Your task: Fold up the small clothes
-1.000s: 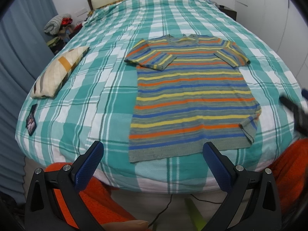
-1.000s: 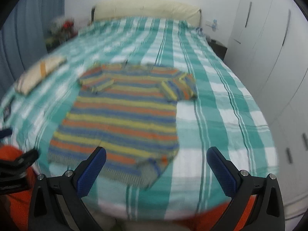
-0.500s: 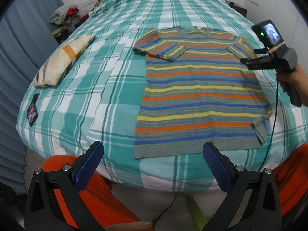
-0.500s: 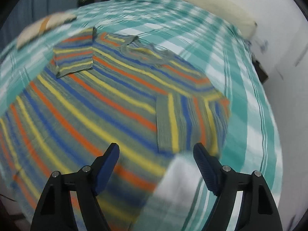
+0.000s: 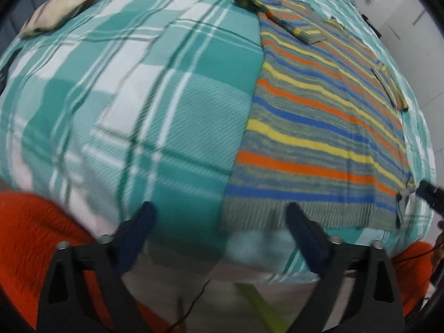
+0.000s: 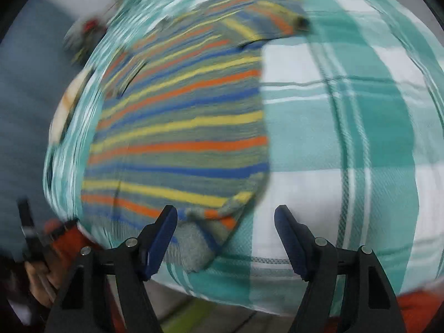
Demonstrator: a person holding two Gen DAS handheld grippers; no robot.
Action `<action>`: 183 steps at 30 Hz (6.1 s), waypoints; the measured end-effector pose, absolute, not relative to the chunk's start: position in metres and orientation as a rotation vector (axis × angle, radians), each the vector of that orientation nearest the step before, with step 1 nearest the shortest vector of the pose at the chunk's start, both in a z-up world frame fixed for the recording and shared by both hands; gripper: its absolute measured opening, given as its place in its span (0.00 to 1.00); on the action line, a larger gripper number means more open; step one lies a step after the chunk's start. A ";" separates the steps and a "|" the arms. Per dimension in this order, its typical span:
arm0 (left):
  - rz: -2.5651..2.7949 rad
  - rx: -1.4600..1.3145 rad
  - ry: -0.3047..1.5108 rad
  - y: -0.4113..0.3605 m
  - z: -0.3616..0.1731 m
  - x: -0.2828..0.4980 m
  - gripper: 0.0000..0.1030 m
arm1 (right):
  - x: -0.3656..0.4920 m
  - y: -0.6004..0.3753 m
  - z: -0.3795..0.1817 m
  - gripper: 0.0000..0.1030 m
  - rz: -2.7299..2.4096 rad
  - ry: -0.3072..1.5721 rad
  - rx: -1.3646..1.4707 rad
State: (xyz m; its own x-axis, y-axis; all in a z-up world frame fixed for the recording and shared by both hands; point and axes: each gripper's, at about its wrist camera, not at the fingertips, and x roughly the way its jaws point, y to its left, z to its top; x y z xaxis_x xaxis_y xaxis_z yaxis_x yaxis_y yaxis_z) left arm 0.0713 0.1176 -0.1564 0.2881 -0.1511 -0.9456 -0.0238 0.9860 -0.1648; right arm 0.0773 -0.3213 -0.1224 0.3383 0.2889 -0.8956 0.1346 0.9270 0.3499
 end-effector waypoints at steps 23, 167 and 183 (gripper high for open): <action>-0.236 -0.122 1.243 0.102 -0.162 0.068 0.03 | 0.010 -0.315 -0.180 0.06 0.188 1.257 0.596; -0.346 0.446 0.936 -0.039 -0.086 0.257 0.68 | 0.069 -0.471 -0.150 0.69 -0.312 0.962 0.203; -0.295 -0.034 0.987 0.057 -0.084 0.327 0.03 | 0.072 -0.467 -0.155 0.76 -0.320 0.974 0.192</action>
